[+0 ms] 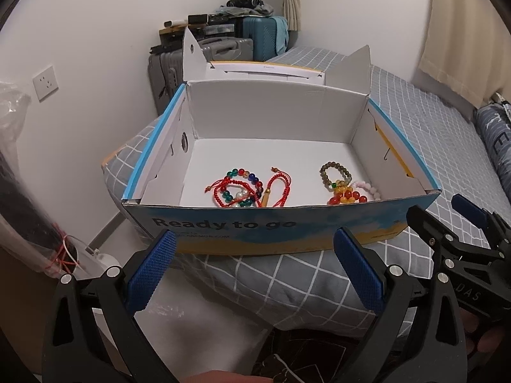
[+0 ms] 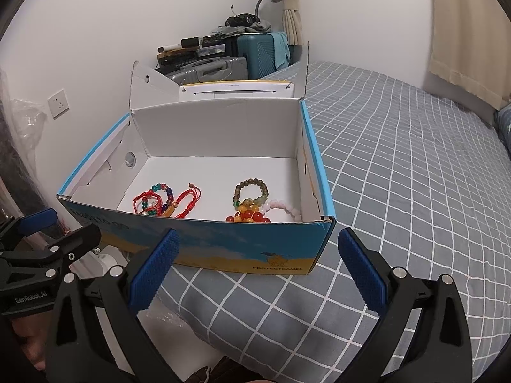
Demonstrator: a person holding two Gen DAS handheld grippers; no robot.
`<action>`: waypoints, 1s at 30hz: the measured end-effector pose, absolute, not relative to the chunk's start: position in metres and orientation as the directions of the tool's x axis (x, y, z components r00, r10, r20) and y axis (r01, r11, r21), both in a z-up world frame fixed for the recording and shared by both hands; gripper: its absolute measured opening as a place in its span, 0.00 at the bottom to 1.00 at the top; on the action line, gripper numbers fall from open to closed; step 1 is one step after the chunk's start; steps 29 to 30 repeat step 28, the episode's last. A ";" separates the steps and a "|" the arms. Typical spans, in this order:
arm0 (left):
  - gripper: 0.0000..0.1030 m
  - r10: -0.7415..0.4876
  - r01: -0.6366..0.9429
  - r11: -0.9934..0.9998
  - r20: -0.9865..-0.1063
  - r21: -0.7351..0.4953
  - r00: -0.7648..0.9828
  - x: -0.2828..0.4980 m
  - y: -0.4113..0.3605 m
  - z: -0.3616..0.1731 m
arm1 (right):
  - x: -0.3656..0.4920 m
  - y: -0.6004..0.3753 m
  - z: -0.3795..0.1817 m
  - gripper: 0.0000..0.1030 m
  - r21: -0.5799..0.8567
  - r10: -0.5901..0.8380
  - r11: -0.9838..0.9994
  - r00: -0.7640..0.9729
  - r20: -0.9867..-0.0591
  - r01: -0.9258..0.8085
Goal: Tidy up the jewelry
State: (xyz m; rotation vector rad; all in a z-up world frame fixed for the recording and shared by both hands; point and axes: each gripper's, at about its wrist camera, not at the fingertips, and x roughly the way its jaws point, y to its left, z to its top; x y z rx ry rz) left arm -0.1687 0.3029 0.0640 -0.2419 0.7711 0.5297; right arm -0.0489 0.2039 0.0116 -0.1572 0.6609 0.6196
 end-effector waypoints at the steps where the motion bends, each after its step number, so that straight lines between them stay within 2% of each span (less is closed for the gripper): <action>1: 0.94 0.365 -0.538 0.842 -0.714 -0.020 0.598 -0.169 0.303 0.064 | -0.049 0.204 0.012 0.93 0.056 0.489 0.809 0.616 -0.618 -0.585; 30: 0.94 0.393 -0.538 0.843 -0.699 0.013 0.598 -0.165 0.293 0.065 | -0.043 0.201 0.013 0.93 0.054 0.478 0.814 0.615 -0.627 -0.578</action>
